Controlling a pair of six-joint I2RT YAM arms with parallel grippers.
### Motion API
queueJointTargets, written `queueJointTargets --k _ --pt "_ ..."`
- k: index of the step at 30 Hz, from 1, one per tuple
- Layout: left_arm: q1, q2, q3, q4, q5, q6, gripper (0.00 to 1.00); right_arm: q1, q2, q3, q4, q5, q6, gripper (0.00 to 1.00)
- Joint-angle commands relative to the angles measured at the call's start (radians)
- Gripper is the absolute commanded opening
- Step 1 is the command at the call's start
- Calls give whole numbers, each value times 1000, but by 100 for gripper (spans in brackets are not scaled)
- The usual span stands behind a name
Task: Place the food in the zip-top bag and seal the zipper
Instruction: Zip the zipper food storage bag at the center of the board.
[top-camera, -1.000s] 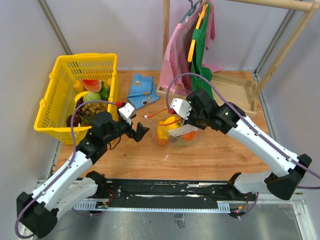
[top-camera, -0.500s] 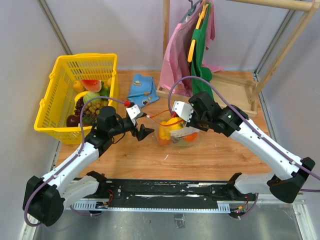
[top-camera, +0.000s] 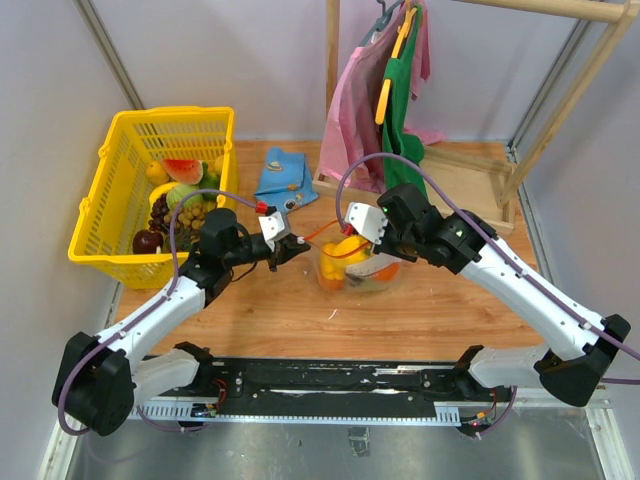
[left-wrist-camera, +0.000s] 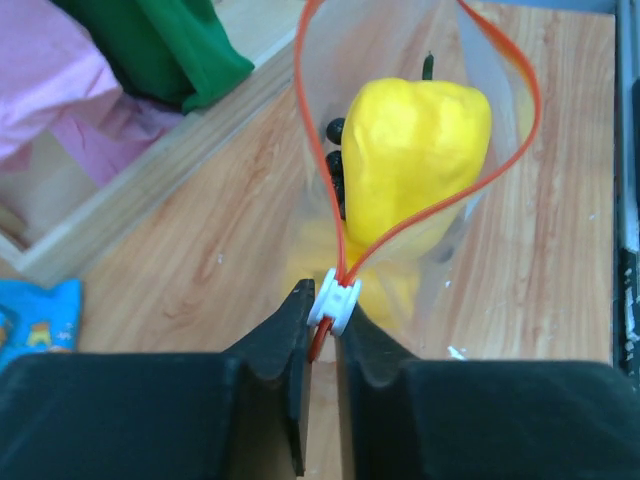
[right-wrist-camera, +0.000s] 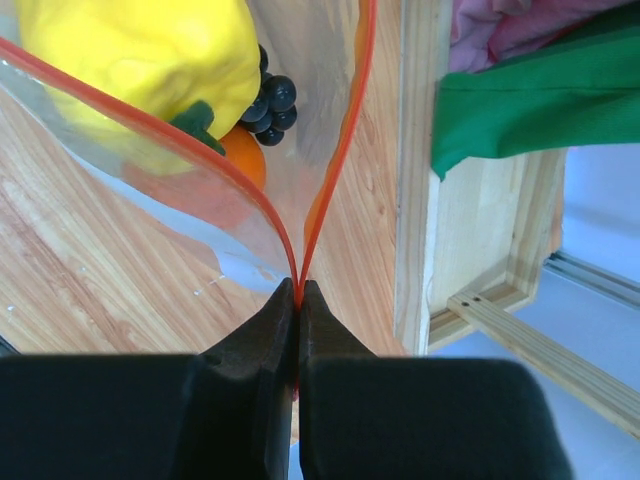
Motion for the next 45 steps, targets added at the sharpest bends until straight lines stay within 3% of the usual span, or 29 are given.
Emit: queueJointTargets --k 1,7,11,15,22,26,36,45 --pt "6 -5 6 4 60 48 4 4 -34 9 12 93 -37 1" --pt "6 -37 -3 -39 17 52 0 -14 -38 -10 34 160 -54 1" --pt "4 -67 -11 -76 -16 42 0 -30 -26 -20 43 125 -26 2" --pt "3 -82 -18 -59 -13 7 0 -30 -8 20 24 29 8 14" --pt "1 -92 14 -76 -11 -52 0 -18 19 137 30 -221 54 47" --pt "-3 -102 33 -102 -7 -59 0 28 34 168 102 -315 72 54" --pt "-11 -129 44 -116 10 -67 0 86 120 149 392 -588 136 50" --pt "-19 -133 50 -123 20 -73 0 112 223 163 478 -737 174 43"
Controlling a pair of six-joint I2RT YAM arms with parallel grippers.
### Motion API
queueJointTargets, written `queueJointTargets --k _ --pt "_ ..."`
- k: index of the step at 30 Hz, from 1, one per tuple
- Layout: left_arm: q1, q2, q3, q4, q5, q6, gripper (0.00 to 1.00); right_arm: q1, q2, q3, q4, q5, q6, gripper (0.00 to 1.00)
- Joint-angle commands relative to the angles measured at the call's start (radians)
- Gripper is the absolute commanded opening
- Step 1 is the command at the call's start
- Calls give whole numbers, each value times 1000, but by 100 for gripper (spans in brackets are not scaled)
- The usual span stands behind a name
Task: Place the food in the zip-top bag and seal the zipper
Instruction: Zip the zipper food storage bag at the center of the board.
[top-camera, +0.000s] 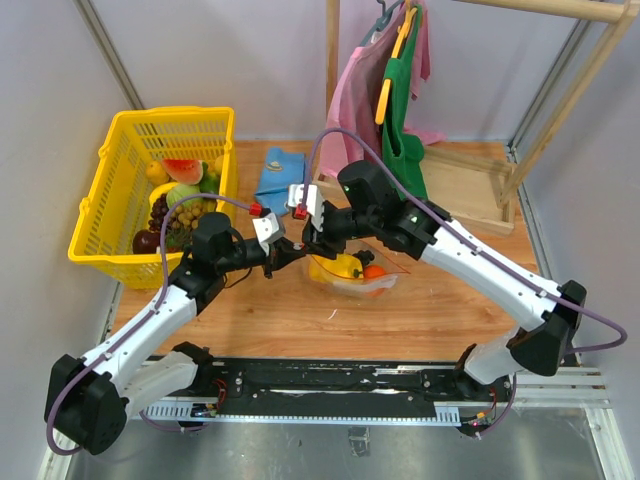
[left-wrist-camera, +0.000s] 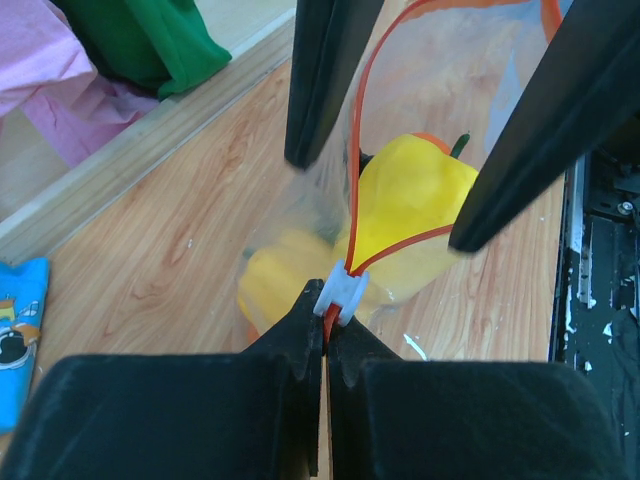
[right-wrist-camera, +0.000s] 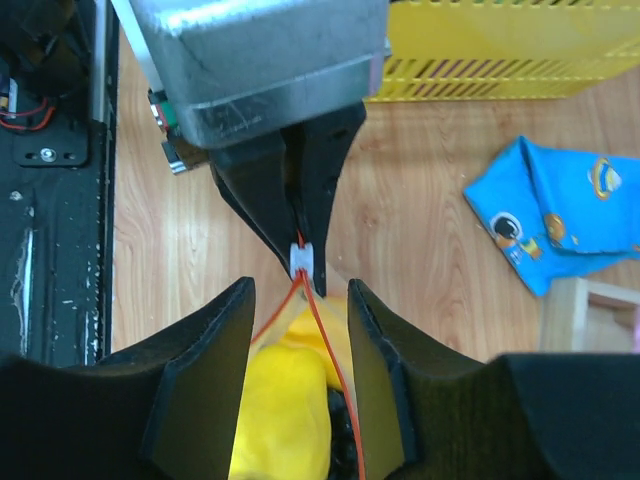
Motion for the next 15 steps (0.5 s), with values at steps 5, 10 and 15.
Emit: queueJointTargets --k 5,10,15 --pt "-9 -19 48 13 34 -19 0 22 28 -33 115 -94 62 39" --pt "-8 -17 47 15 44 -22 0 22 31 -71 148 -63 67 35" --pt "-8 -18 49 17 50 -25 0 20 29 -104 183 -37 70 30"
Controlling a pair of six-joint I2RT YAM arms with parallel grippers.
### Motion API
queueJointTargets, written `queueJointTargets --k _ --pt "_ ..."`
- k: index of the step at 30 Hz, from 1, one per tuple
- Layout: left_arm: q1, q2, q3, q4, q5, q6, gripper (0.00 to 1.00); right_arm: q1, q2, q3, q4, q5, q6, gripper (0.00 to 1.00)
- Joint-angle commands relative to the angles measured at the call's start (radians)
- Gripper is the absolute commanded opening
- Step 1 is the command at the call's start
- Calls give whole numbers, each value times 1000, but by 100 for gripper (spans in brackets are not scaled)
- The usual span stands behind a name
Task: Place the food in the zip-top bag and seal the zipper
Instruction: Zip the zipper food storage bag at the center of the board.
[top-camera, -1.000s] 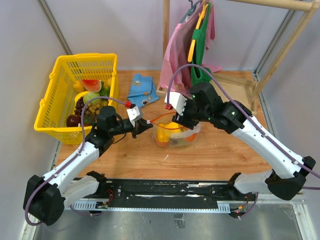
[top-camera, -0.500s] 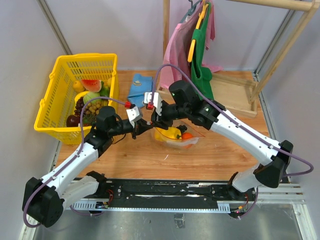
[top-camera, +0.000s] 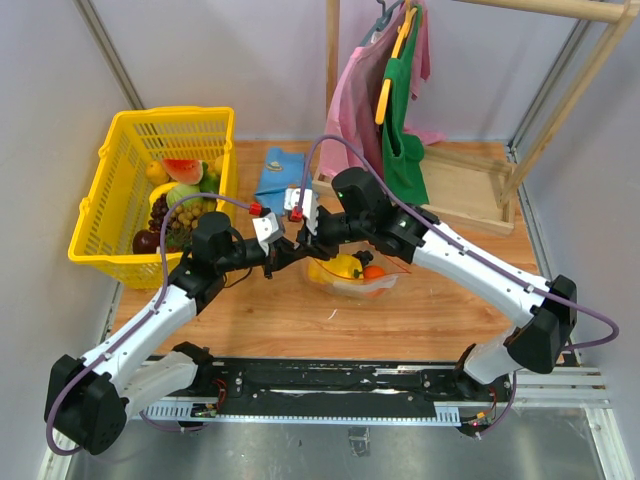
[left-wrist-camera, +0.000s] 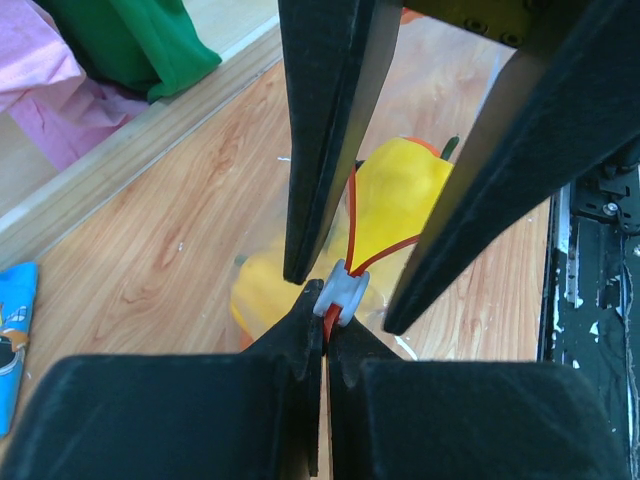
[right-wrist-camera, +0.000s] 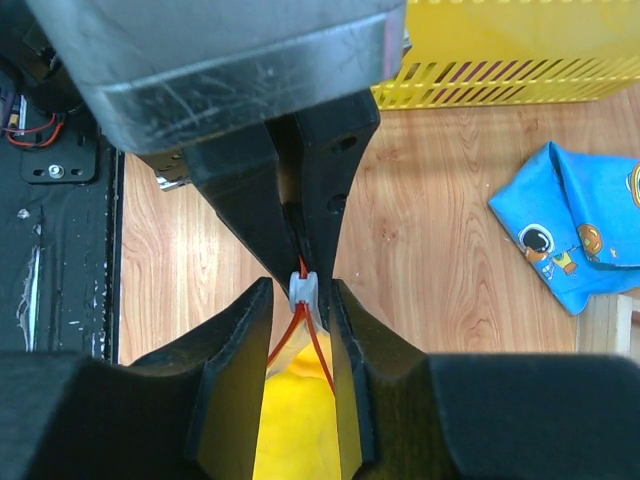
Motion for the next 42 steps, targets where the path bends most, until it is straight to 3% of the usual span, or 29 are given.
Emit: queueJointTargets --k 1,6,14,42 --pt "-6 -17 40 21 32 -12 0 13 -6 -33 64 24 15 29" --pt "-6 -16 42 21 38 -14 0 14 -6 -44 68 31 12 22" --pt "-6 -12 50 4 34 -20 0 8 -27 -62 39 67 -12 1" --pt "-5 0 58 -22 -220 -110 0 -151 -225 -171 -124 220 -67 1"
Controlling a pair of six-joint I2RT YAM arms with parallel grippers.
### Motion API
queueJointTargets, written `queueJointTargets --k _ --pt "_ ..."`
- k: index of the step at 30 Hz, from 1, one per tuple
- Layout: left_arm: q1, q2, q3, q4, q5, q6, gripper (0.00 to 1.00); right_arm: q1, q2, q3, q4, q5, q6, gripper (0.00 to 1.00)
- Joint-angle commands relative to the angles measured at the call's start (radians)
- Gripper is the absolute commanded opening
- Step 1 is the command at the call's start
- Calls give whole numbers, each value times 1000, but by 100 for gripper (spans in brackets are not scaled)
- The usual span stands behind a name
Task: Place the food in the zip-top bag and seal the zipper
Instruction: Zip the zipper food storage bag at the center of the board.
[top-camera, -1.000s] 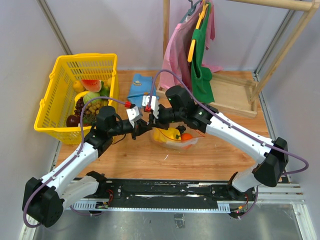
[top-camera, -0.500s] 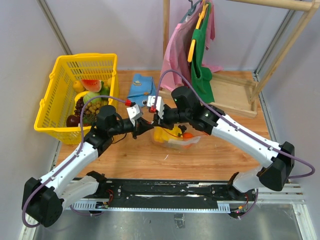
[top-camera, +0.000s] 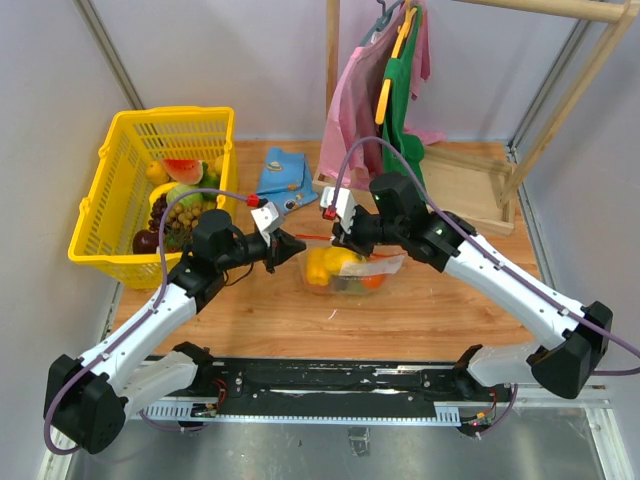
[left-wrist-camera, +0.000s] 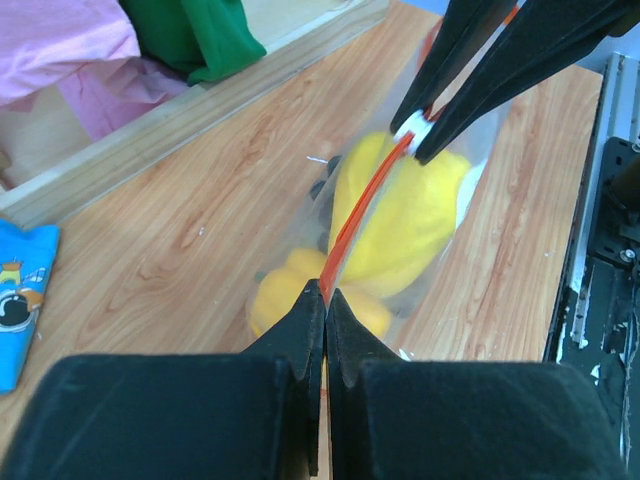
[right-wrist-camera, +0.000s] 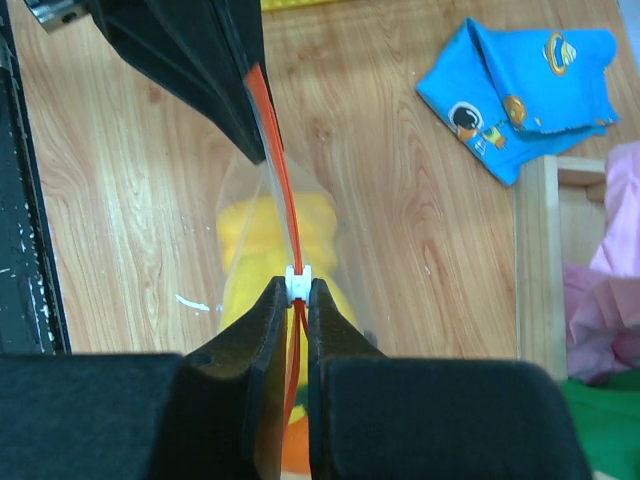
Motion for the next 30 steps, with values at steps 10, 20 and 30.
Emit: queueJointTargets --k 10,20,30 --pt "8 -14 11 -27 -184 -70 0 -76 -99 -36 -117 165 -24 1" --pt "10 -65 -10 -61 -251 -92 0 -135 -134 -42 -182 193 -3 1" --pt "10 -94 -12 -111 -307 -114 0 -173 -160 -56 -229 260 45 1"
